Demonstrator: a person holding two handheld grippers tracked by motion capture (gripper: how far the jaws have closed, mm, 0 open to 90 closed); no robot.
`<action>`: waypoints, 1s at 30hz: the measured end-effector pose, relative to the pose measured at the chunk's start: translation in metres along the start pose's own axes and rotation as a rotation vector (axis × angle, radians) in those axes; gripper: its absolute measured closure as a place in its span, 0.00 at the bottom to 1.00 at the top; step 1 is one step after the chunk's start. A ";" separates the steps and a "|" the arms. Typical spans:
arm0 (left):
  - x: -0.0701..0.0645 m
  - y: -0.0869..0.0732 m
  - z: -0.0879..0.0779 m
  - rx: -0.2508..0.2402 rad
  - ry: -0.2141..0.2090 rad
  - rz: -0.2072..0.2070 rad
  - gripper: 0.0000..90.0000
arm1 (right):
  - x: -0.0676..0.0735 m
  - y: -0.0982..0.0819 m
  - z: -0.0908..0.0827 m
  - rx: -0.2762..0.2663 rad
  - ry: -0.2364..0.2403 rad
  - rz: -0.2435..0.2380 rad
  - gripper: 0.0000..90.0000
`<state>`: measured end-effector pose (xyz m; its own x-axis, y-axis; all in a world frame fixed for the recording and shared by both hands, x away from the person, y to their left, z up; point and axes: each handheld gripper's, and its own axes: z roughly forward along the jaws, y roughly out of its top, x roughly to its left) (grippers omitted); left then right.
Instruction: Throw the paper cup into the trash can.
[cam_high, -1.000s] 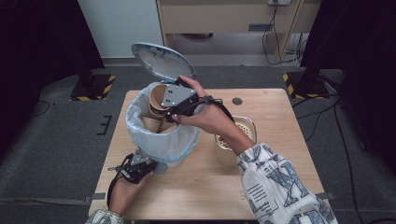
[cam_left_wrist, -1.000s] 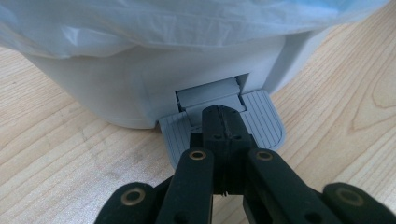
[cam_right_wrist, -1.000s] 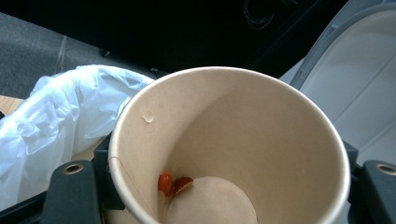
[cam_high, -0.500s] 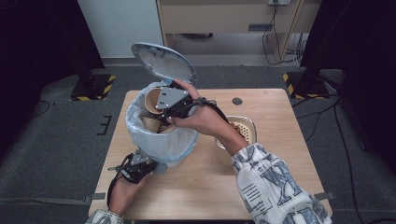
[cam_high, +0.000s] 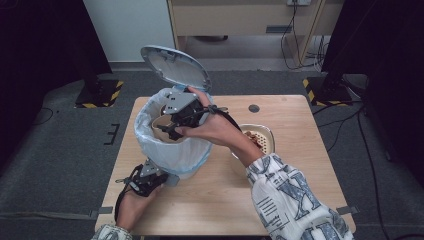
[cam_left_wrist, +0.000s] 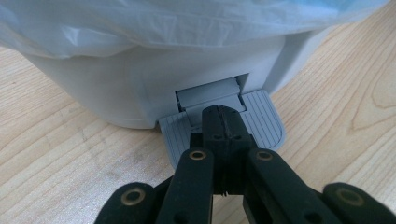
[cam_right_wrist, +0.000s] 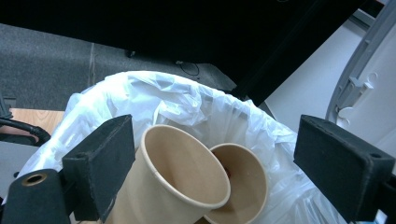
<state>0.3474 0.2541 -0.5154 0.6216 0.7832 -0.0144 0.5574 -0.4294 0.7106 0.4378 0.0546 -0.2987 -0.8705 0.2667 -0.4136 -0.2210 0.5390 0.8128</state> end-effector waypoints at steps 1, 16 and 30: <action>0.000 0.000 0.000 0.000 0.000 0.000 1.00 | 0.000 0.000 0.000 -0.003 0.000 0.004 0.14; 0.000 0.000 0.000 -0.001 0.000 0.000 1.00 | -0.008 -0.009 -0.007 0.007 -0.032 0.054 0.14; 0.000 0.000 0.000 -0.003 0.001 0.000 1.00 | -0.021 -0.021 -0.021 0.016 -0.099 0.103 0.15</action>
<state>0.3474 0.2540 -0.5156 0.6209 0.7837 -0.0141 0.5562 -0.4279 0.7124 0.4515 0.0204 -0.2986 -0.8404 0.3984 -0.3674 -0.1250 0.5171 0.8467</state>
